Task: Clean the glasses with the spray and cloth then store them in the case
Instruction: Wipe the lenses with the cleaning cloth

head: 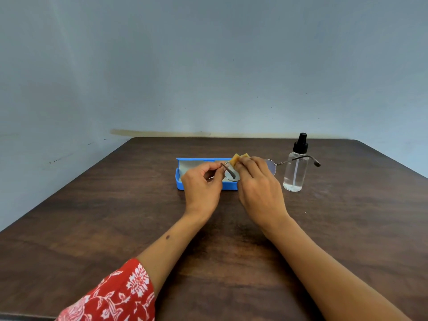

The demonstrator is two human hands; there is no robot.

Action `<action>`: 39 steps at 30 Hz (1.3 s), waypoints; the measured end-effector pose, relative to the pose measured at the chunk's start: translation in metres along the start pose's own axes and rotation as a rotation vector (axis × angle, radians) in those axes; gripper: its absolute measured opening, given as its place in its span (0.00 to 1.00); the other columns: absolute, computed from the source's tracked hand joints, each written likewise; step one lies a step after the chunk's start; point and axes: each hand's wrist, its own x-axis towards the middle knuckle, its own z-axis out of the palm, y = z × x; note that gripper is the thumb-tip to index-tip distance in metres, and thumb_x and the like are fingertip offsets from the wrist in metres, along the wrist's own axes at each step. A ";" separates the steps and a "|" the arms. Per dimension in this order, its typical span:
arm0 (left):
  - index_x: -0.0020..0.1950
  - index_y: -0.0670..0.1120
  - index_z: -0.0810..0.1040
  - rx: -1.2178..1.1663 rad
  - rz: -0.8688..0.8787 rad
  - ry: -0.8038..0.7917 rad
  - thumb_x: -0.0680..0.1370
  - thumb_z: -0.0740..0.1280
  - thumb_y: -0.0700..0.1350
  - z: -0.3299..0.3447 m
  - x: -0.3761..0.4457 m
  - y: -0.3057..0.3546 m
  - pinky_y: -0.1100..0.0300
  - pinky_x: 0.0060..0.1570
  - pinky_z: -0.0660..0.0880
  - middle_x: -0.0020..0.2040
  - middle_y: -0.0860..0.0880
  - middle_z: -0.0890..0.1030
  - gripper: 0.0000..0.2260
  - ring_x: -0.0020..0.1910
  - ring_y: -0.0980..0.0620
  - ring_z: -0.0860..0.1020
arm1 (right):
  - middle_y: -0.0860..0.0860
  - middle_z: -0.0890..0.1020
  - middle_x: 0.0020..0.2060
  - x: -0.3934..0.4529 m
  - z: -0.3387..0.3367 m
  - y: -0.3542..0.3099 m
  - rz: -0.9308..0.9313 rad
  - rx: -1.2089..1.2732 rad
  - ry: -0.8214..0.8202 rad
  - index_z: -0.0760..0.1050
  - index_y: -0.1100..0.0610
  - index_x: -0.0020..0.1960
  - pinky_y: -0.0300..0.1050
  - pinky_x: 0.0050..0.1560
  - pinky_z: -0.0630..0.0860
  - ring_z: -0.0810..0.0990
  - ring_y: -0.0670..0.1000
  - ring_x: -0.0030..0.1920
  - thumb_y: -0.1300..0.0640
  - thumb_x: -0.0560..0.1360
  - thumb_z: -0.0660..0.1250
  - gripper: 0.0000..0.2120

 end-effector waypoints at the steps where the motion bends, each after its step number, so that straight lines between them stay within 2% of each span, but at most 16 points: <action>1: 0.46 0.42 0.83 -0.006 -0.003 0.002 0.73 0.71 0.36 0.000 0.000 0.000 0.60 0.46 0.80 0.41 0.51 0.84 0.04 0.42 0.58 0.83 | 0.58 0.82 0.47 0.000 0.000 0.000 -0.005 0.004 0.002 0.80 0.66 0.53 0.46 0.52 0.77 0.80 0.57 0.50 0.63 0.71 0.54 0.19; 7: 0.45 0.42 0.83 -0.027 -0.008 0.029 0.73 0.70 0.36 0.000 0.000 0.002 0.70 0.40 0.77 0.38 0.50 0.83 0.04 0.35 0.65 0.80 | 0.55 0.82 0.46 -0.004 0.004 -0.004 -0.116 0.142 0.005 0.80 0.63 0.53 0.44 0.52 0.74 0.73 0.53 0.50 0.62 0.69 0.56 0.18; 11: 0.45 0.42 0.83 -0.021 -0.022 0.013 0.73 0.70 0.36 0.000 0.000 0.000 0.62 0.44 0.80 0.39 0.50 0.84 0.04 0.40 0.57 0.82 | 0.57 0.82 0.46 -0.002 -0.001 0.001 -0.055 0.062 0.012 0.80 0.65 0.52 0.46 0.50 0.78 0.79 0.56 0.50 0.63 0.70 0.55 0.18; 14: 0.43 0.41 0.83 -0.045 -0.031 -0.002 0.73 0.70 0.36 0.001 -0.001 -0.001 0.59 0.47 0.80 0.41 0.49 0.84 0.02 0.43 0.55 0.83 | 0.57 0.82 0.48 -0.003 -0.001 0.002 -0.031 0.038 0.006 0.79 0.66 0.53 0.46 0.52 0.77 0.79 0.57 0.51 0.64 0.70 0.55 0.18; 17: 0.44 0.43 0.83 -0.047 -0.035 0.008 0.73 0.70 0.36 0.001 -0.001 -0.003 0.60 0.46 0.80 0.40 0.50 0.84 0.04 0.41 0.56 0.83 | 0.56 0.82 0.47 -0.005 0.002 -0.001 -0.103 0.112 0.011 0.80 0.64 0.52 0.46 0.51 0.77 0.77 0.55 0.50 0.63 0.70 0.56 0.18; 20: 0.44 0.44 0.83 -0.033 -0.027 0.021 0.73 0.70 0.35 0.001 0.000 -0.004 0.65 0.43 0.78 0.38 0.53 0.82 0.05 0.37 0.61 0.81 | 0.55 0.82 0.45 -0.006 0.004 -0.003 -0.181 0.145 -0.003 0.80 0.64 0.50 0.46 0.49 0.78 0.77 0.54 0.48 0.62 0.69 0.57 0.17; 23: 0.44 0.43 0.83 -0.036 -0.026 0.020 0.73 0.70 0.36 0.000 0.000 -0.005 0.66 0.43 0.78 0.38 0.52 0.83 0.04 0.38 0.60 0.81 | 0.56 0.82 0.46 -0.004 0.006 -0.001 -0.139 0.111 0.038 0.80 0.64 0.51 0.46 0.49 0.78 0.76 0.54 0.50 0.64 0.70 0.58 0.16; 27: 0.45 0.41 0.84 -0.060 -0.025 -0.001 0.73 0.70 0.36 0.002 -0.001 -0.005 0.61 0.47 0.79 0.42 0.49 0.84 0.04 0.42 0.56 0.83 | 0.59 0.82 0.49 -0.003 0.009 0.006 -0.048 -0.010 0.049 0.79 0.67 0.54 0.47 0.53 0.77 0.78 0.58 0.53 0.67 0.69 0.65 0.14; 31: 0.42 0.42 0.83 -0.063 -0.037 0.010 0.73 0.70 0.35 0.001 0.000 -0.008 0.59 0.46 0.80 0.40 0.49 0.84 0.03 0.41 0.55 0.82 | 0.57 0.82 0.47 -0.004 0.008 -0.003 -0.117 0.068 0.051 0.80 0.65 0.53 0.45 0.53 0.74 0.74 0.54 0.52 0.64 0.71 0.56 0.17; 34: 0.43 0.43 0.83 -0.042 -0.038 0.021 0.73 0.69 0.35 0.000 0.001 -0.008 0.60 0.45 0.80 0.38 0.51 0.83 0.05 0.39 0.57 0.82 | 0.55 0.82 0.45 -0.006 0.008 -0.007 -0.169 0.120 0.018 0.80 0.64 0.50 0.46 0.50 0.76 0.77 0.54 0.48 0.63 0.70 0.56 0.16; 36: 0.42 0.43 0.83 -0.048 -0.037 0.016 0.73 0.70 0.35 -0.001 0.000 -0.007 0.58 0.47 0.80 0.39 0.51 0.83 0.04 0.40 0.56 0.82 | 0.56 0.82 0.45 -0.005 0.008 -0.005 -0.123 0.092 0.026 0.80 0.64 0.50 0.47 0.49 0.77 0.78 0.56 0.48 0.64 0.70 0.56 0.16; 39: 0.44 0.42 0.83 -0.048 -0.030 -0.008 0.73 0.70 0.36 0.000 -0.001 -0.005 0.56 0.48 0.80 0.41 0.49 0.84 0.03 0.43 0.54 0.83 | 0.58 0.81 0.48 -0.002 0.009 -0.001 -0.019 0.009 0.018 0.79 0.66 0.53 0.46 0.53 0.77 0.77 0.56 0.52 0.64 0.71 0.56 0.17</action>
